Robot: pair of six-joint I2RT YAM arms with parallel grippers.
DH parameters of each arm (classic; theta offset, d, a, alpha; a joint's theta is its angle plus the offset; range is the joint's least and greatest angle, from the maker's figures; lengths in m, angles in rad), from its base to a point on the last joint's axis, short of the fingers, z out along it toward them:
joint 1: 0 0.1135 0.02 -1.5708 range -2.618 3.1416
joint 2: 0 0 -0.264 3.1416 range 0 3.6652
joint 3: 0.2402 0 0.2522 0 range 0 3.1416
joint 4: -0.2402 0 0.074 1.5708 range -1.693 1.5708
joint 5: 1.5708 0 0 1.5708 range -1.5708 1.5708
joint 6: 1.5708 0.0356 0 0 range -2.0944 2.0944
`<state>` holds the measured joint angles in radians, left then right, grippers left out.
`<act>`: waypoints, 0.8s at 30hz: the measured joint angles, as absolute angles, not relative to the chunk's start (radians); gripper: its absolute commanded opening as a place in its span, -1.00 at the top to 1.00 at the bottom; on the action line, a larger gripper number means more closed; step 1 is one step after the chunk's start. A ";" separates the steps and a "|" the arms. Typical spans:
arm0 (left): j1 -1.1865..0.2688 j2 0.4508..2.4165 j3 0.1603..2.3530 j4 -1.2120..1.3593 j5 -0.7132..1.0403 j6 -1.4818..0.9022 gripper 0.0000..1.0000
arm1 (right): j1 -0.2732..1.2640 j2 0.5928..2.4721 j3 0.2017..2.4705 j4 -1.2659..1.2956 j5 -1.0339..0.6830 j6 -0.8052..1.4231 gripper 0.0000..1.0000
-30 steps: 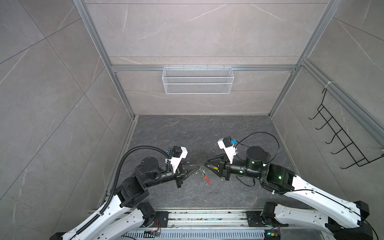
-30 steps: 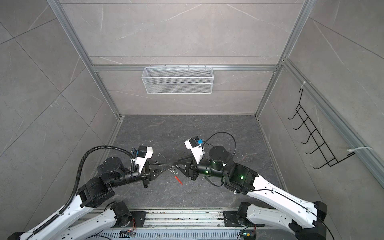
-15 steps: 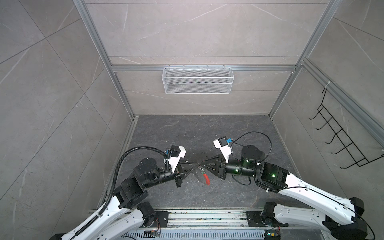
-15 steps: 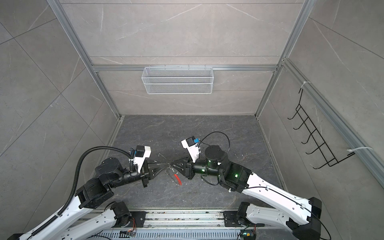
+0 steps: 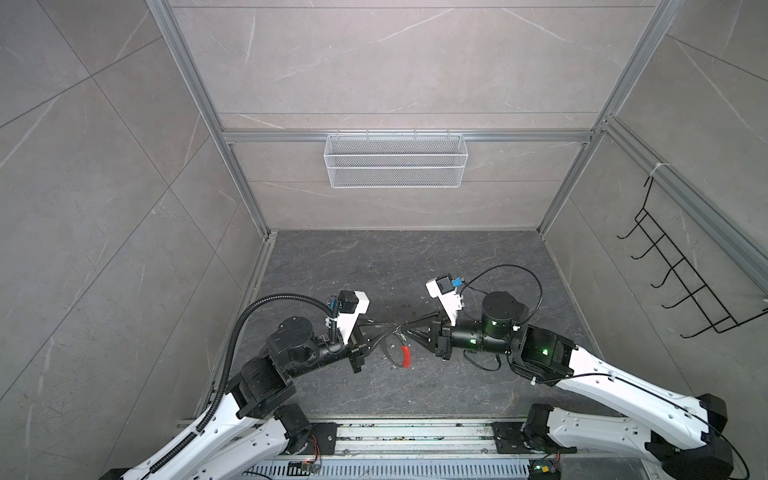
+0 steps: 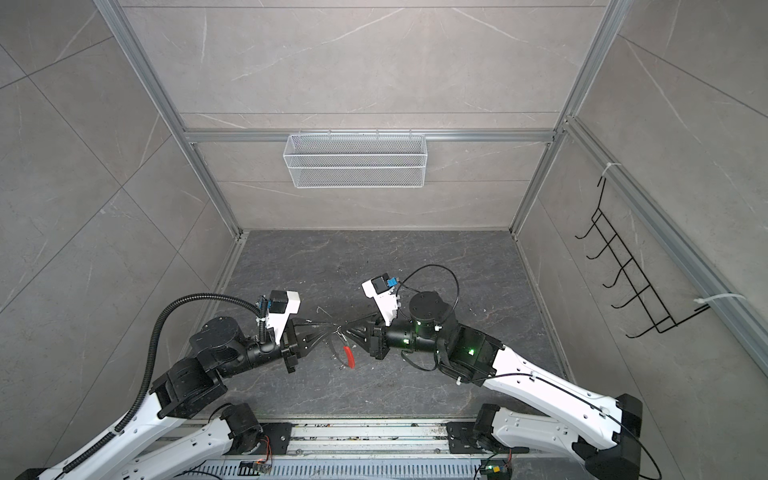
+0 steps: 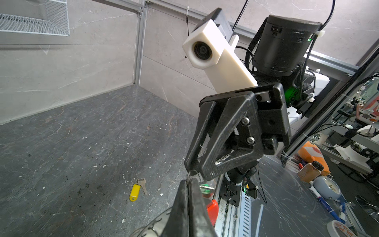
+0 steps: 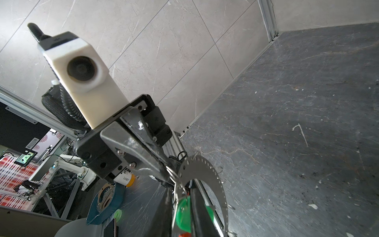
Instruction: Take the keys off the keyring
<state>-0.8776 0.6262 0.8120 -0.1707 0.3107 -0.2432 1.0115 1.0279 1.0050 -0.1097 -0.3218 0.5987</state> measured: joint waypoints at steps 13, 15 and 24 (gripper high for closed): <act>-0.877 0.625 0.810 -0.167 0.305 -0.250 1.00 | 1.011 1.039 1.004 -0.099 -0.333 0.614 1.00; -0.877 0.625 0.807 -0.161 0.305 -0.251 1.00 | 1.011 1.039 1.004 -0.099 -0.333 0.614 1.00; -0.877 0.622 0.781 -0.118 0.307 -0.255 1.00 | 1.011 1.046 1.004 -0.108 -0.328 0.615 1.00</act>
